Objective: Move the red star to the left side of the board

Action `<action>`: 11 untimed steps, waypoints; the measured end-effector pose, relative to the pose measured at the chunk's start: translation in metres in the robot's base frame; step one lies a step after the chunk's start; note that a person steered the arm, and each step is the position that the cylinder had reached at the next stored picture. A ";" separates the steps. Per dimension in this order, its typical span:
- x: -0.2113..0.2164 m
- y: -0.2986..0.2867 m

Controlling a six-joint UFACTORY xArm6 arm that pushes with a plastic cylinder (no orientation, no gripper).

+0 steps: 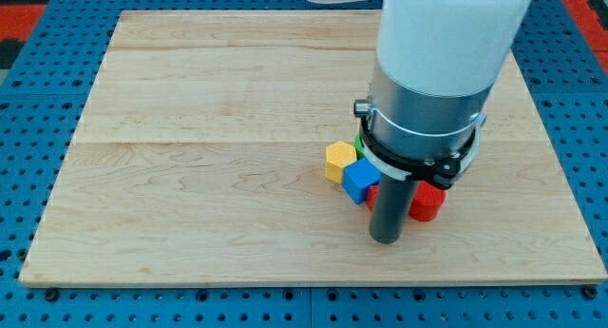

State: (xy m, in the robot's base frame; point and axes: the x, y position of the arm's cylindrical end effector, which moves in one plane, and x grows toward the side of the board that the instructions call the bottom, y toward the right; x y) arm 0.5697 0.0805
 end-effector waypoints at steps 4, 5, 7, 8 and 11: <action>0.040 0.051; 0.018 0.058; -0.028 0.027; -0.067 -0.042; -0.119 -0.243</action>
